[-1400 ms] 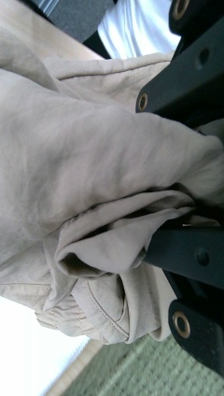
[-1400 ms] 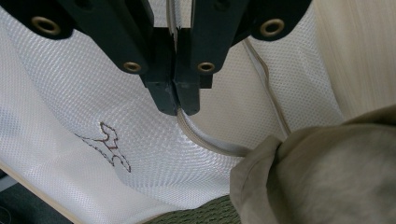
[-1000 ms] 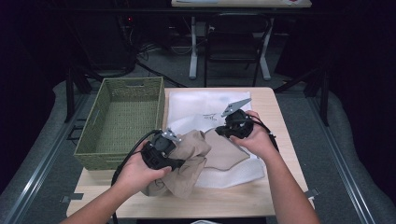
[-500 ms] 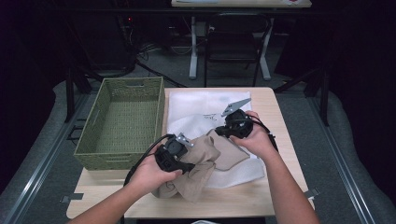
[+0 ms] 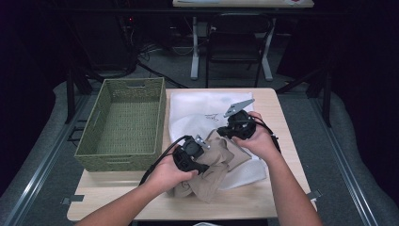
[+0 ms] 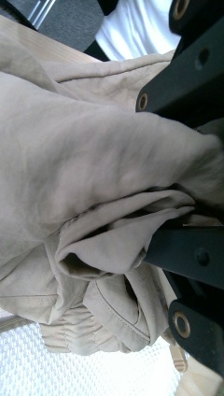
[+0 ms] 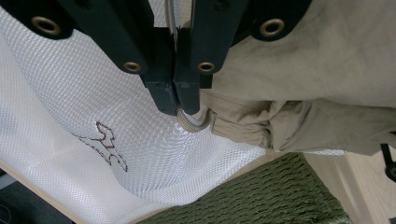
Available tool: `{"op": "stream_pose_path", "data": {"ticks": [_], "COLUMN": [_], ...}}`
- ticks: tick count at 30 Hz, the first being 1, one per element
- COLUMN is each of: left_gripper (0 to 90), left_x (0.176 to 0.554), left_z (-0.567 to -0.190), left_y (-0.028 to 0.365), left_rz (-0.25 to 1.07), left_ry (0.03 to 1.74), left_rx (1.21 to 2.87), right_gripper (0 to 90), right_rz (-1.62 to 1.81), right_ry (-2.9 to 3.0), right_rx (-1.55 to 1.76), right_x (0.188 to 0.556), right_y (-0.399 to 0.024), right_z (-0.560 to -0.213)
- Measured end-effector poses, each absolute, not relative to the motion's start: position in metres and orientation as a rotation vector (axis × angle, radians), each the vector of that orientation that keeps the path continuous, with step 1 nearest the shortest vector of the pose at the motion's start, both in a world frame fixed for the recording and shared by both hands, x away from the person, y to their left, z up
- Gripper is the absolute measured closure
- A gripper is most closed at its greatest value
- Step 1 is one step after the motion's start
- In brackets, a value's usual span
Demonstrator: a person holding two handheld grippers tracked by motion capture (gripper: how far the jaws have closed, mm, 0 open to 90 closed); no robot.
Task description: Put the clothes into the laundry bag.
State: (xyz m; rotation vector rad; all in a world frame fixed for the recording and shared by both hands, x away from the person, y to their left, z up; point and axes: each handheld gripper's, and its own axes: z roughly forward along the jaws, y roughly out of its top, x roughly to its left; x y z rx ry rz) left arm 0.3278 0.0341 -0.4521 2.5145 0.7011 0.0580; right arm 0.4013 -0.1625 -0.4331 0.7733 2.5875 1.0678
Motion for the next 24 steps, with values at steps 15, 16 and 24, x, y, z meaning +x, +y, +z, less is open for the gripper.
{"op": "stream_pose_path", "data": {"ticks": [15,16,24], "left_gripper": [67.8,67.8,67.7], "left_x": [0.333,0.334,0.341], "left_z": [-0.468,-0.469,-0.475], "left_y": [0.027,0.027,0.027], "left_rz": [0.083,0.081,0.067], "left_ry": [0.706,0.712,0.782], "left_rx": [2.541,2.540,2.498], "right_gripper": [88.2,88.2,88.2], "right_rz": [1.071,1.070,1.064], "right_ry": [2.576,2.576,2.580], "right_rx": [0.762,0.762,0.754], "right_x": [0.400,0.400,0.400], "right_y": [-0.163,-0.163,-0.162], "right_z": [-0.431,-0.431,-0.432]}}
